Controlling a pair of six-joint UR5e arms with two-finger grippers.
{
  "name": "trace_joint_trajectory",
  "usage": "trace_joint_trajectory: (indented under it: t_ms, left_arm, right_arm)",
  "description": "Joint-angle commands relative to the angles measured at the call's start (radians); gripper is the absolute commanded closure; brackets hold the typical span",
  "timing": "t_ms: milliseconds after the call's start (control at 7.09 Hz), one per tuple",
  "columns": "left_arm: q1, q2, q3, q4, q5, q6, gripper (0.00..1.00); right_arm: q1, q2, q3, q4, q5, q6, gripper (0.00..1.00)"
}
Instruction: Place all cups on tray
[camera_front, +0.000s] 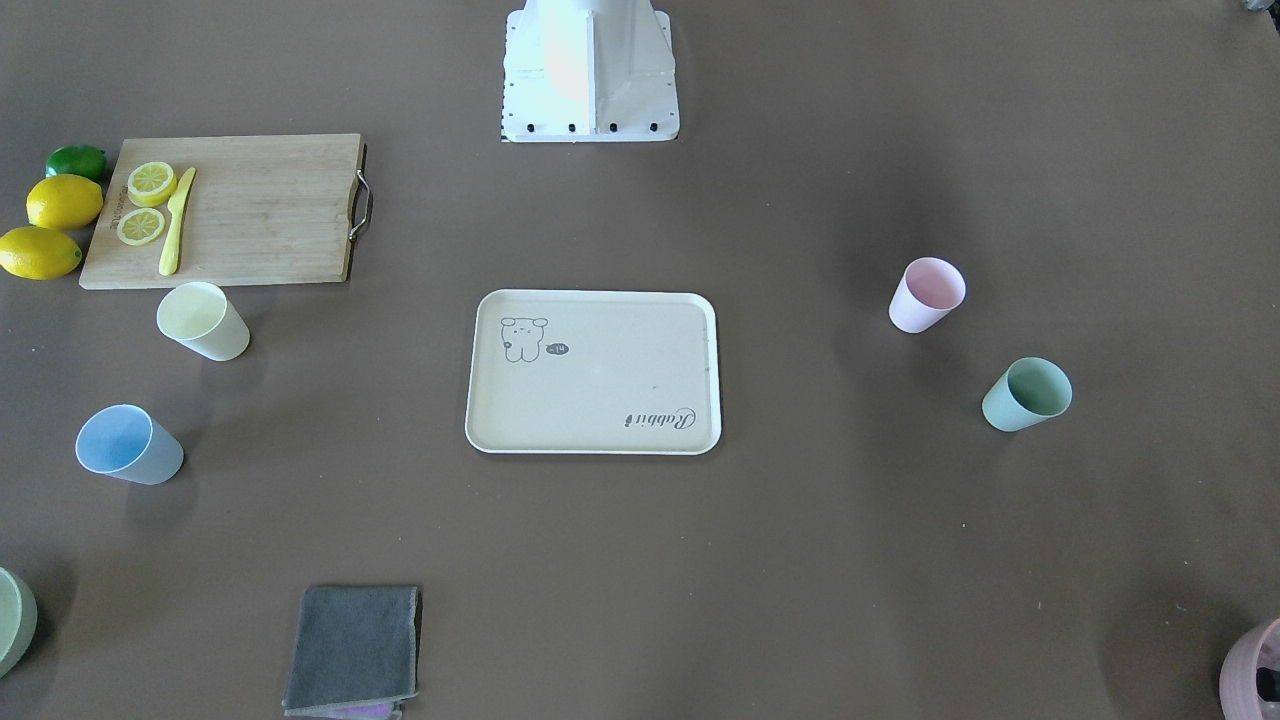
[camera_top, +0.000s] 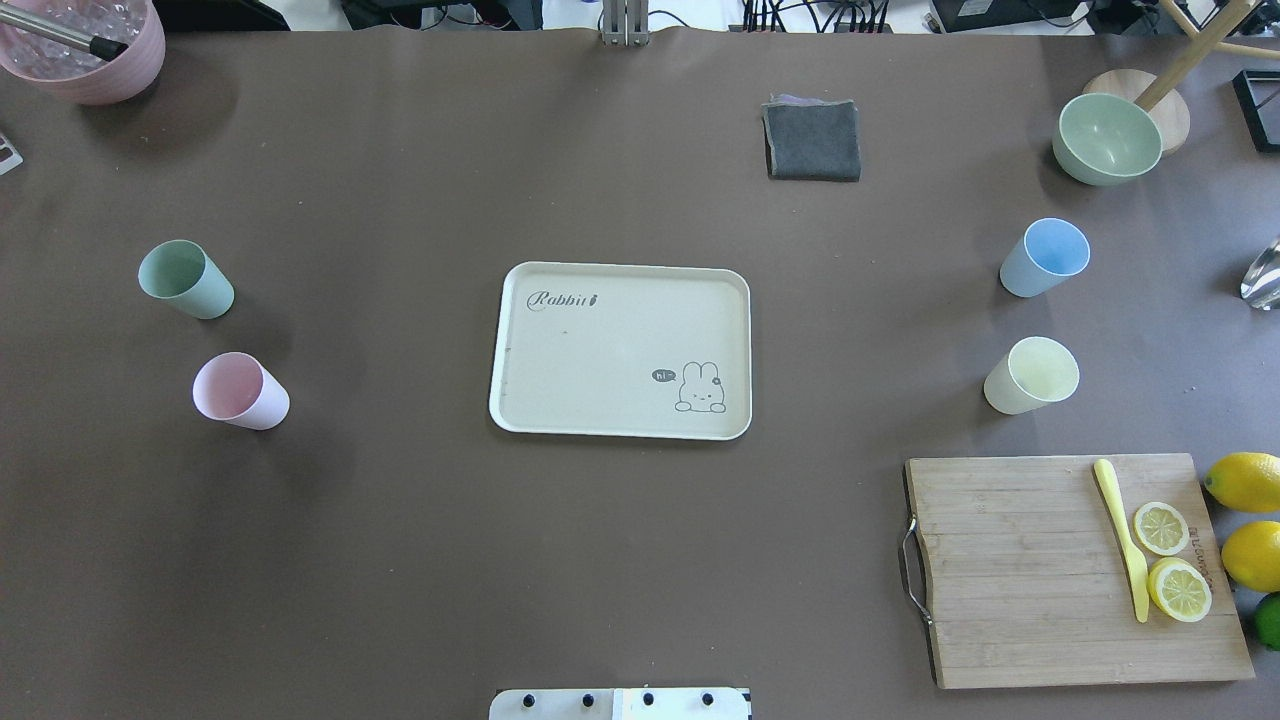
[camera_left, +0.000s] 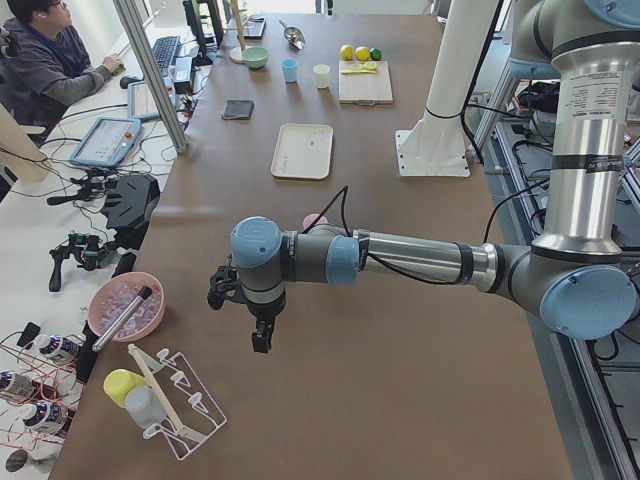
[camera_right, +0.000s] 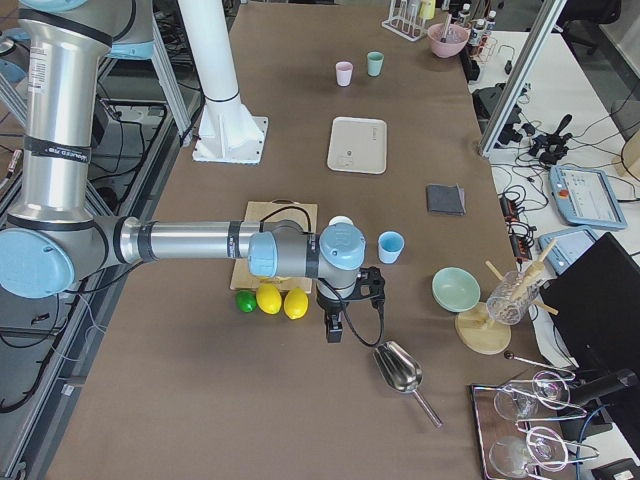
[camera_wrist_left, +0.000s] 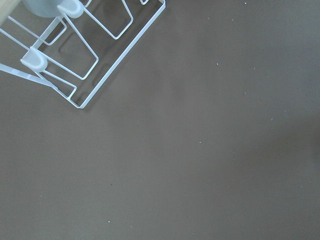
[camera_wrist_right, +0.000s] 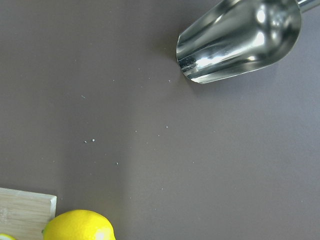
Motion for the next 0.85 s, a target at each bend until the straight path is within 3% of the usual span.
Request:
trace_joint_trajectory:
  t_ms: [0,423,705]
  left_arm:
    - [0.002,-0.001,-0.01,-0.001,0.0,0.006,0.02]
    - [0.002,0.011,-0.076,-0.002,0.0,0.006,0.02]
    - [0.003,-0.004,-0.112,-0.001,0.0,0.005,0.02]
  right_arm:
    - [-0.001,0.001,-0.002,0.0,0.001,-0.003,0.0]
    - [0.001,0.001,0.001,0.002,0.005,0.0,0.0]
    - [0.001,0.016,0.061,0.002,0.005,0.011,0.0]
